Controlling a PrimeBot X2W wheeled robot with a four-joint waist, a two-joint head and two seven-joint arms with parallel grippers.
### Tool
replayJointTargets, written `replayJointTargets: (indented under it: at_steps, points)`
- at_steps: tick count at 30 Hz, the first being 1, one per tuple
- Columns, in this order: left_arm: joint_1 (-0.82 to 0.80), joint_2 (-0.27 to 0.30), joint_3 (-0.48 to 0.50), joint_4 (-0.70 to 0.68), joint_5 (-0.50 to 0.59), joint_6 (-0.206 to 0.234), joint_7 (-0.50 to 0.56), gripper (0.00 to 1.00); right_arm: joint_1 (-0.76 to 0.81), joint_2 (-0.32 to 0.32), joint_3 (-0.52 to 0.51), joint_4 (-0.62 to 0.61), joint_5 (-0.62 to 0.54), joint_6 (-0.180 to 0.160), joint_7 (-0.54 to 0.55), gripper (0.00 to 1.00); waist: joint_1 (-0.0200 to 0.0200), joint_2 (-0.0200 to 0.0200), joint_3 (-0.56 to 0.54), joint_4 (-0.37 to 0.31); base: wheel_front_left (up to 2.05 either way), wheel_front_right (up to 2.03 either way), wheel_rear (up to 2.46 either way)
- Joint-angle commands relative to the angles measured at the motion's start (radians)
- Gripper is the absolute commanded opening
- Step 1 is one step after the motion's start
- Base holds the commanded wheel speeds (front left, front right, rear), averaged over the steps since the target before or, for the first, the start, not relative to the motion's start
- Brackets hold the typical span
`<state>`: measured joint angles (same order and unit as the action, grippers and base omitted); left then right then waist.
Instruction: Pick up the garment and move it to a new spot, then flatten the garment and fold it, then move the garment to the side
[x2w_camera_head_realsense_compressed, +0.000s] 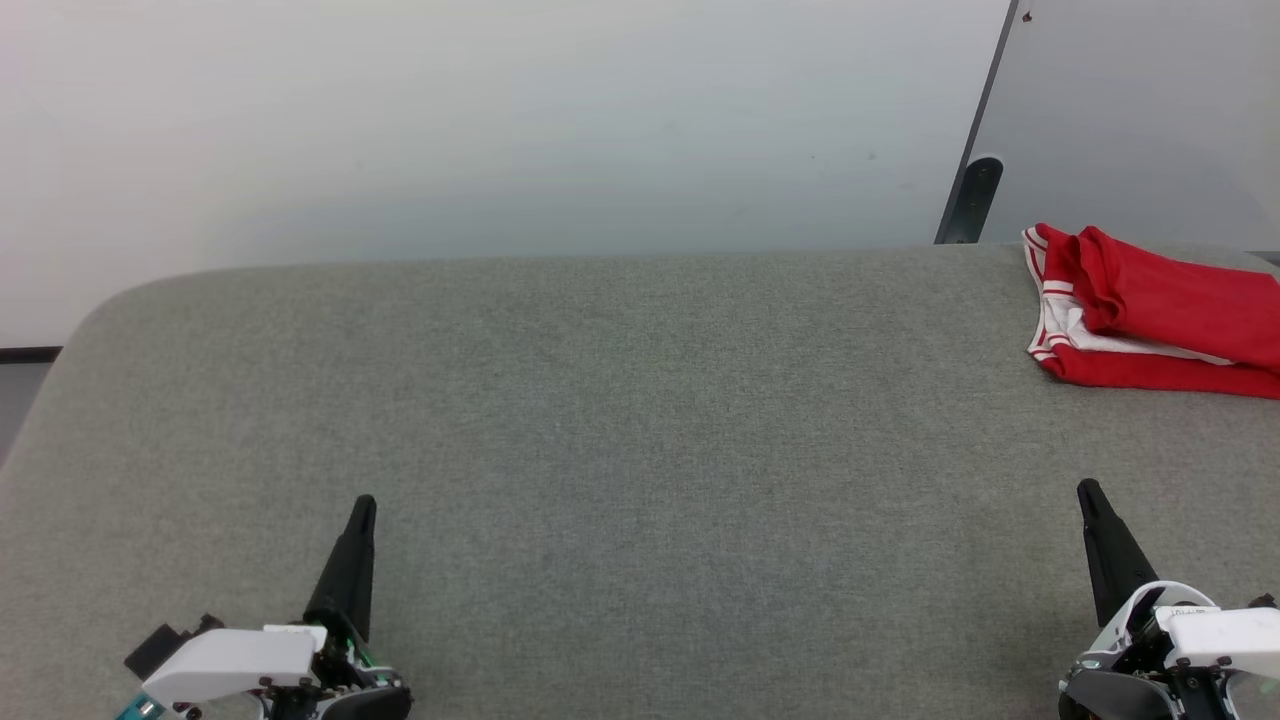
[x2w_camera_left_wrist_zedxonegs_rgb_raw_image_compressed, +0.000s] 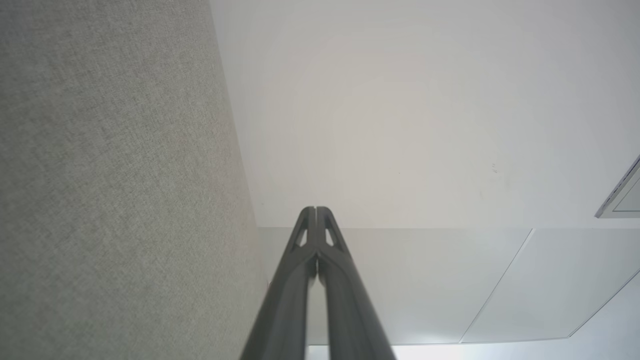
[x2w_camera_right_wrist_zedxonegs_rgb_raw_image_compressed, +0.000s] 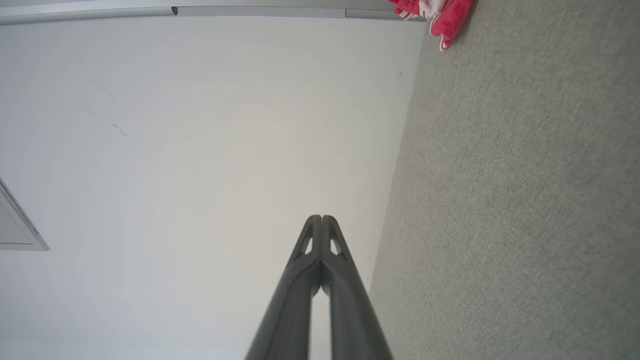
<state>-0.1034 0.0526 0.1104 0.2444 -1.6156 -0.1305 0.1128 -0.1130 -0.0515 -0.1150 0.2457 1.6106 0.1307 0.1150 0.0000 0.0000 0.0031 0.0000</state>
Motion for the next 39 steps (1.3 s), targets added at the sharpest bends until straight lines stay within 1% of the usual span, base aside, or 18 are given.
replayJointTargets:
  at_steps: [1, 39]
  points:
    - [-0.009, -0.002, 0.003, 0.002, 0.0, 0.0, 0.001, 0.0, 0.009, 0.004, 0.001, -0.003, 0.004, 0.0, 0.002, 0.0, 0.0, 0.0, 0.0, 0.0, 0.0, 0.0, 0.0]
    - [-0.009, -0.003, 0.005, 0.002, 0.003, 0.0, 0.003, 0.0, 0.009, 0.004, 0.001, -0.003, 0.004, 0.0, 0.002, 0.0, 0.0, 0.0, 0.0, 0.0, 0.0, 0.0, 0.0]
